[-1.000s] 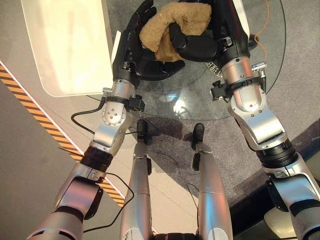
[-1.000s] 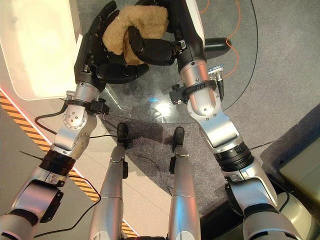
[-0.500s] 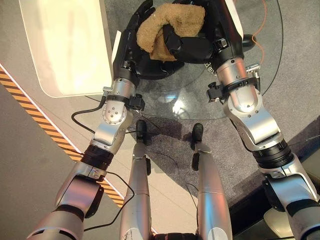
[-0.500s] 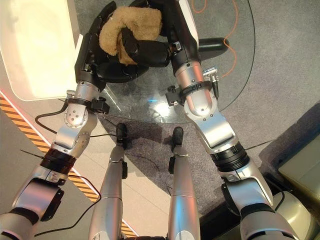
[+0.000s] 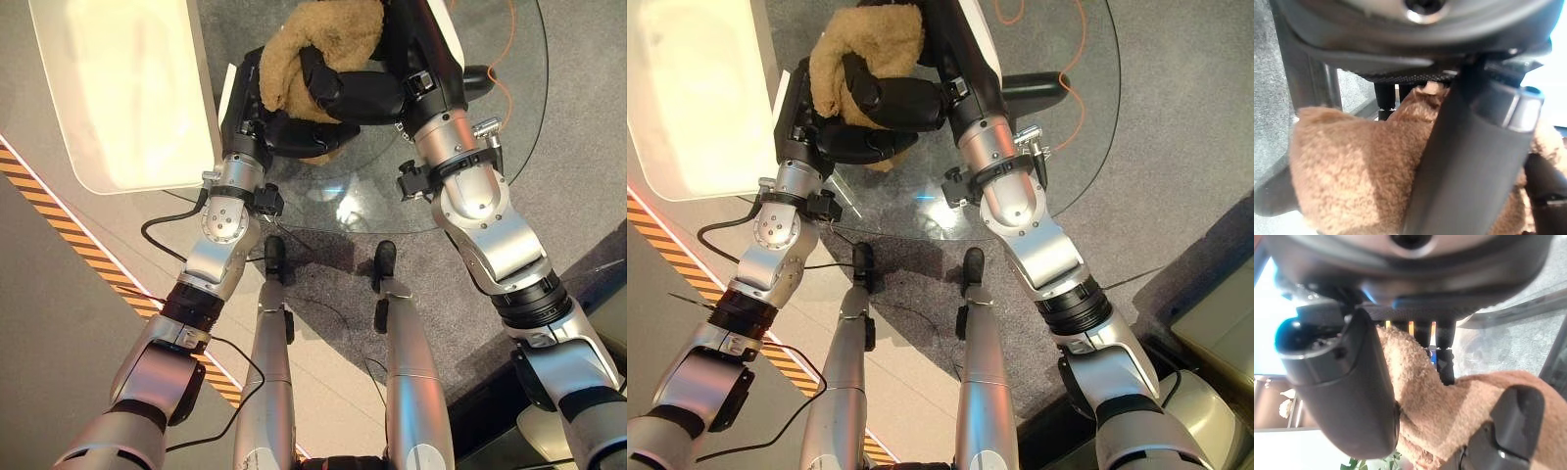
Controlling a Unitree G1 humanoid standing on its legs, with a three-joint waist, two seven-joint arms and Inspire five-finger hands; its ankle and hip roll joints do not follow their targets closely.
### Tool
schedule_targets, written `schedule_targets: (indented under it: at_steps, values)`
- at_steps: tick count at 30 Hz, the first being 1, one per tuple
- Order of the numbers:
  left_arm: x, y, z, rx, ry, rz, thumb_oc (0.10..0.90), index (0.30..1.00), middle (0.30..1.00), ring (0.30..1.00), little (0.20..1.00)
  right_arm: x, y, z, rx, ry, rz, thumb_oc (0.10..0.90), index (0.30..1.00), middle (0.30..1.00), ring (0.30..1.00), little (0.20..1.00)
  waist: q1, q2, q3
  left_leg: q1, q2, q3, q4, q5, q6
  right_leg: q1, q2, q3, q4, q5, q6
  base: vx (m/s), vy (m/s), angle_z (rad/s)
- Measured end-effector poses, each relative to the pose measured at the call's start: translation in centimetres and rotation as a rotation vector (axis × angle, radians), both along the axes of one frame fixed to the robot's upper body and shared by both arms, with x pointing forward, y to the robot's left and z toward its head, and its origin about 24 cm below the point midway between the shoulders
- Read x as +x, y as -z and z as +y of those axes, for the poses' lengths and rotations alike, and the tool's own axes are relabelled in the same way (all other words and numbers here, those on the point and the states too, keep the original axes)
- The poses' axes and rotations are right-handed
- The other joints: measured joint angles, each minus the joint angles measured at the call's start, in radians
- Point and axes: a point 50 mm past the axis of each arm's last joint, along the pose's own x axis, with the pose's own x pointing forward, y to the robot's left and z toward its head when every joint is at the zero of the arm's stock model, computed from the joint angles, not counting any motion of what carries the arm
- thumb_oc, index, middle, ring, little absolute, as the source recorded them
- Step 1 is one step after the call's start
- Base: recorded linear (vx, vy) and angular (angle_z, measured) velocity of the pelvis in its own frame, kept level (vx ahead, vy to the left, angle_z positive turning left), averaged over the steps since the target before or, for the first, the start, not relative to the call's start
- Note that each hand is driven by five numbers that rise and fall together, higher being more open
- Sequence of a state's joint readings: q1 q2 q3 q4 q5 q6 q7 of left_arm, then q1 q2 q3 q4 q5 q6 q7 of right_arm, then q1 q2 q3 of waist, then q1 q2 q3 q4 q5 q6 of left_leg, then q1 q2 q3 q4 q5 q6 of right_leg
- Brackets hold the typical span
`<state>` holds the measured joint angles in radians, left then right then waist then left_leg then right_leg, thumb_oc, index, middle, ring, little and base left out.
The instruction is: Wipe the table with a cloth and put it in the basket.
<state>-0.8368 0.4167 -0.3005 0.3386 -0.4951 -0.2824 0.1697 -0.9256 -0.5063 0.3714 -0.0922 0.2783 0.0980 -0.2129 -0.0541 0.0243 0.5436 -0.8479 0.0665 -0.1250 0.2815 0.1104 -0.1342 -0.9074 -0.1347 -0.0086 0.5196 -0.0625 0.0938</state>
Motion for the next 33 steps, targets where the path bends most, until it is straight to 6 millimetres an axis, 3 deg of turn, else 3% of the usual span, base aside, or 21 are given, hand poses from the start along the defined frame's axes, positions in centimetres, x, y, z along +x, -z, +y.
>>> schedule_targets:
  at_steps: [19, 33]
  values:
    - [0.0, 0.0, -0.1, 0.001, 0.009, 0.002, 0.100, 0.300, 0.300, 0.300, 0.200, 0.0, 0.0, 0.1, 0.001, -0.003, 0.001, 0.100, 0.300, 0.300, 0.300, 0.200, 0.000, 0.000, 0.000, 0.007, 0.001, 0.010, -0.002, 0.000, 0.000, 0.002, 0.002, 0.010, -0.004, 0.003, 0.002, 0.00, 0.000, -0.01]
    - [0.4, 0.9, -1.2, -0.159, 0.185, 0.109, 0.100, 0.300, 0.300, 0.300, 0.200, 0.0, 0.0, 0.0, -0.005, 0.003, -0.003, 0.100, 0.300, 0.300, 0.300, 0.200, -0.002, 0.000, 0.000, 0.007, 0.001, 0.013, -0.004, 0.000, 0.000, 0.003, 0.002, 0.013, -0.011, 0.006, 0.003, 0.00, 0.000, 0.00]
